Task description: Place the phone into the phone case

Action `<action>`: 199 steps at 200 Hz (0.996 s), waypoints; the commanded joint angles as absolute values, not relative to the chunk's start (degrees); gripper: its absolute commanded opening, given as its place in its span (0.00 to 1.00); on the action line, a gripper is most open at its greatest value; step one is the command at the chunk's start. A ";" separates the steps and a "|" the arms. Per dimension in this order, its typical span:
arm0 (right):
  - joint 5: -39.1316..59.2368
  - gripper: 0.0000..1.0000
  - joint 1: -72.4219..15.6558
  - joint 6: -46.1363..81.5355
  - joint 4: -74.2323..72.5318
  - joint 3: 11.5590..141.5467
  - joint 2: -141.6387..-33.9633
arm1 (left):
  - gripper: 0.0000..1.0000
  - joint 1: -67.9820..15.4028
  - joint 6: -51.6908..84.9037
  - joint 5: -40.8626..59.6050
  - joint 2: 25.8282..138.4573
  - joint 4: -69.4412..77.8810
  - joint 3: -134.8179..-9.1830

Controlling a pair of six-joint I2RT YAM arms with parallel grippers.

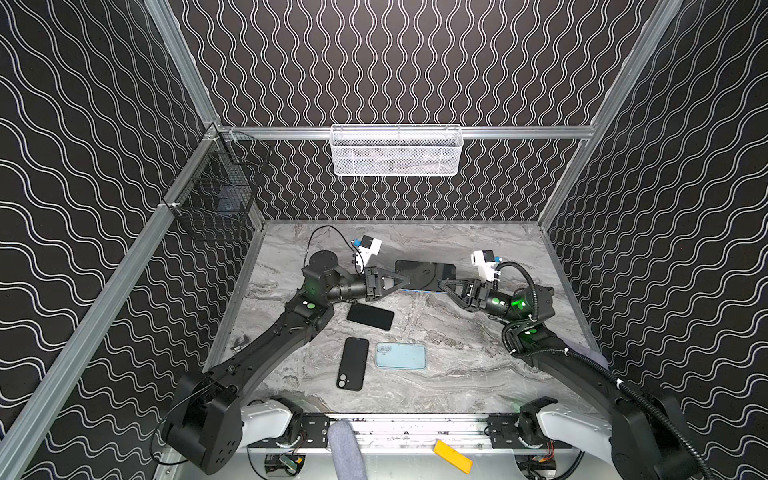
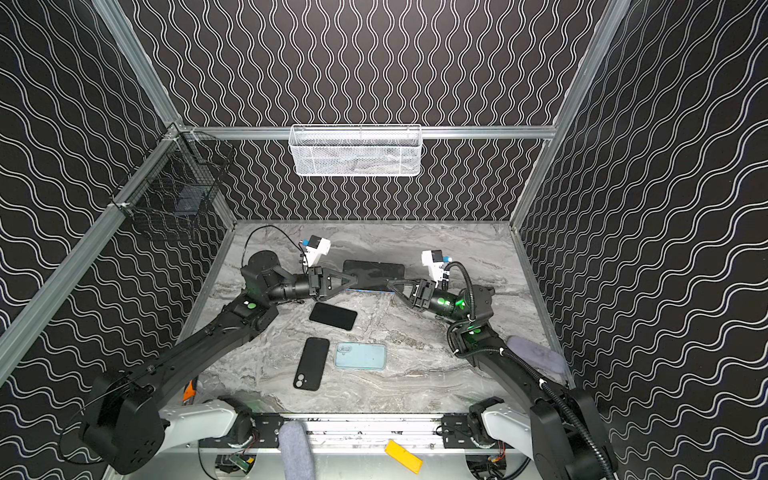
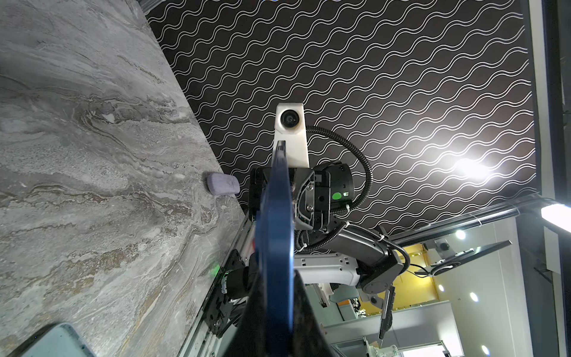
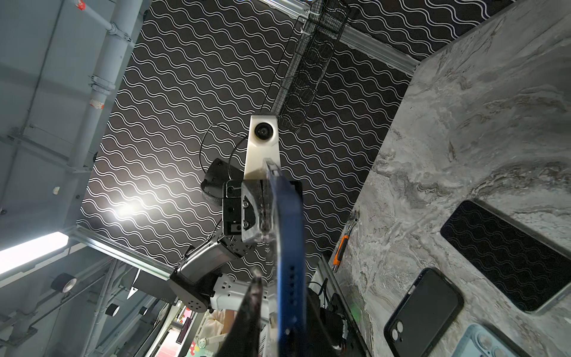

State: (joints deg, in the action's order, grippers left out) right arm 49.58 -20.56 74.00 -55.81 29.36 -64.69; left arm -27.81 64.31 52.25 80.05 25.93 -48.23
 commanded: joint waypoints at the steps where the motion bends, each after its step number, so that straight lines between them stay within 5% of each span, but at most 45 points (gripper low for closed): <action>1: 48.48 0.15 -20.57 72.95 -58.67 30.32 -64.17 | 0.00 -28.03 63.05 51.43 80.34 24.41 -48.24; 33: 47.20 0.10 -20.48 72.80 -55.73 30.49 -63.85 | 0.06 -27.99 58.00 49.76 79.12 18.44 -49.44; 74: 46.12 0.06 -20.50 69.01 -45.81 32.18 -62.46 | 0.52 -27.98 49.49 44.50 76.92 7.20 -51.95; 95: 45.05 0.04 -20.48 65.85 -39.73 33.11 -61.27 | 0.68 -28.00 48.97 43.46 76.40 7.15 -51.93; 129: 44.33 0.03 -20.48 61.84 -32.93 34.01 -59.08 | 0.79 -27.45 46.85 39.94 74.33 2.80 -52.40; 160: 42.14 0.00 -20.48 56.64 -20.43 35.46 -56.30 | 0.97 -27.02 38.82 27.37 69.50 -17.01 -56.21; 199: 41.13 0.00 -20.87 51.64 -4.89 35.25 -52.30 | 0.99 -27.06 38.16 18.31 64.86 -34.62 -55.05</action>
State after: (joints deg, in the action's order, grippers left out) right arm 41.82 -20.56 55.99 -15.22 35.88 -54.63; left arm -27.16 40.25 25.85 66.11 -19.59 -57.01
